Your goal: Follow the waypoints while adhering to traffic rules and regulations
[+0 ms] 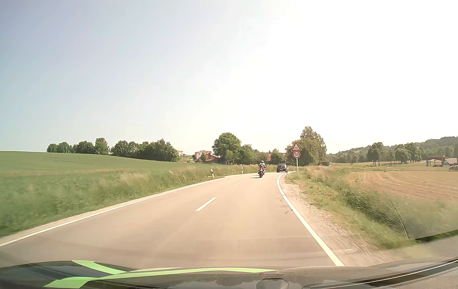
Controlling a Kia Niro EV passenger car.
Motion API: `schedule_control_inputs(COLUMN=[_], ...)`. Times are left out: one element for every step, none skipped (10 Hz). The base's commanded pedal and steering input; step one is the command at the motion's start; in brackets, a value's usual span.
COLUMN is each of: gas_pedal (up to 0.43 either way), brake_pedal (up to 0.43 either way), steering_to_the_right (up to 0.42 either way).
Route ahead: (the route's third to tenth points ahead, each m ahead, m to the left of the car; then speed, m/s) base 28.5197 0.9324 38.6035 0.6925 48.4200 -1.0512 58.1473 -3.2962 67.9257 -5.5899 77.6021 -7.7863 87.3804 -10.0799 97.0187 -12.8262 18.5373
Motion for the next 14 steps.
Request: schedule_control_inputs(gas_pedal=[0.000,0.000,0.000,0.000,0.000,0.000,0.000,0.000,0.000,0.000,0.000,0.000,0.000,0.000], brake_pedal=[0.000,0.000,0.000,0.000,0.000,0.000,0.000,0.000,0.000,0.000,0.000,0.000,0.000,0.006], steering_to_the_right=[0.009,0.009,0.016,0.024,0.024,0.019,0.014,0.014,0.019,0.024,0.023,0.021,0.021,0.021])
